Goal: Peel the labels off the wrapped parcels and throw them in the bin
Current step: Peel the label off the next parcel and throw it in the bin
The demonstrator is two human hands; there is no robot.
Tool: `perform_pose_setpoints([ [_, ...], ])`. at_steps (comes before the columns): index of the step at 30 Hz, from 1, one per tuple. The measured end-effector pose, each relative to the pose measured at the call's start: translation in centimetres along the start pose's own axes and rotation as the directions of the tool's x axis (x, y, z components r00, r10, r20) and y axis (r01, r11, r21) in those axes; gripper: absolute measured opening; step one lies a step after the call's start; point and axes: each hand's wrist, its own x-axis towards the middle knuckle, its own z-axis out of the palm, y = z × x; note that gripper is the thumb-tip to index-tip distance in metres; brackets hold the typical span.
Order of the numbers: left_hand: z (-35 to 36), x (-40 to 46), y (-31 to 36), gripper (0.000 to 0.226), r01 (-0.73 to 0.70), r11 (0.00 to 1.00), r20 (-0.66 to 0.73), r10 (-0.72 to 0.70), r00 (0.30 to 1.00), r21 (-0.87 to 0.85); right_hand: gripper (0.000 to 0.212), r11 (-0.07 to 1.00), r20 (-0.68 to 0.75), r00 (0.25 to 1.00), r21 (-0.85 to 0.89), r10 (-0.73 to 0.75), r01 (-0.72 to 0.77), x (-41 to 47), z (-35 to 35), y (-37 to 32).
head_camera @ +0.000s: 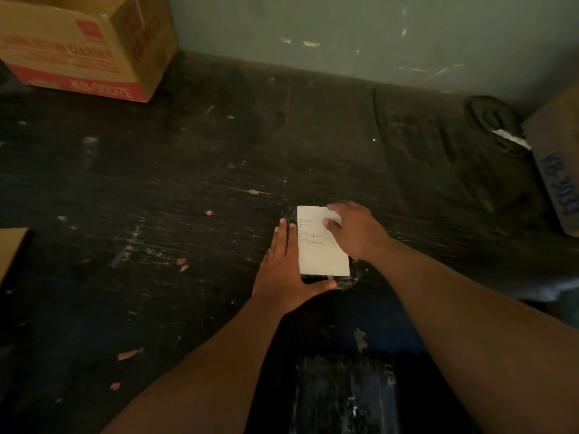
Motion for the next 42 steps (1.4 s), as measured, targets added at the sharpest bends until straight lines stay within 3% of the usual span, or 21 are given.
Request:
perform_pose_setpoints([
  [8, 1.2, 0.4, -1.0, 0.136, -0.046, 0.997, -0.076, 0.041, 0.996, -0.058, 0.045, 0.991, 0.074, 0.997, -0.136, 0.008, 0.002, 3.4, 0.8, -0.9],
  [19, 0.9, 0.3, -0.6, 0.135, -0.029, 1.0, -0.049, 0.029, 0.998, 0.008, 0.027, 0.983, -0.059, 0.997, -0.182, -0.045, 0.033, 3.5, 0.3, -0.5],
  [26, 1.2, 0.4, -0.7, 0.137, -0.015, 1.0, -0.05, 0.015, 0.999, -0.005, 0.019, 0.995, -0.048, 0.999, -0.098, -0.016, 0.012, 3.9, -0.2, -0.5],
  [31, 1.2, 0.5, -0.8, 0.137, -0.023, 1.0, -0.06, 0.021, 0.998, -0.021, 0.041, 0.997, 0.034, 0.999, -0.072, -0.032, 0.034, 5.0, -0.2, -0.4],
  [36, 1.1, 0.4, -0.9, 0.137, -0.026, 0.999, -0.061, 0.024, 0.998, -0.036, 0.017, 0.997, -0.026, 0.997, -0.006, -0.071, 0.071, 5.1, 0.3, -0.9],
  [42, 0.9, 0.4, -0.4, 0.138, 0.003, 0.999, -0.043, -0.005, 0.999, -0.044, 0.017, 0.985, -0.101, 0.981, 0.033, -0.168, 0.172, 4.0, 0.1, -0.3],
])
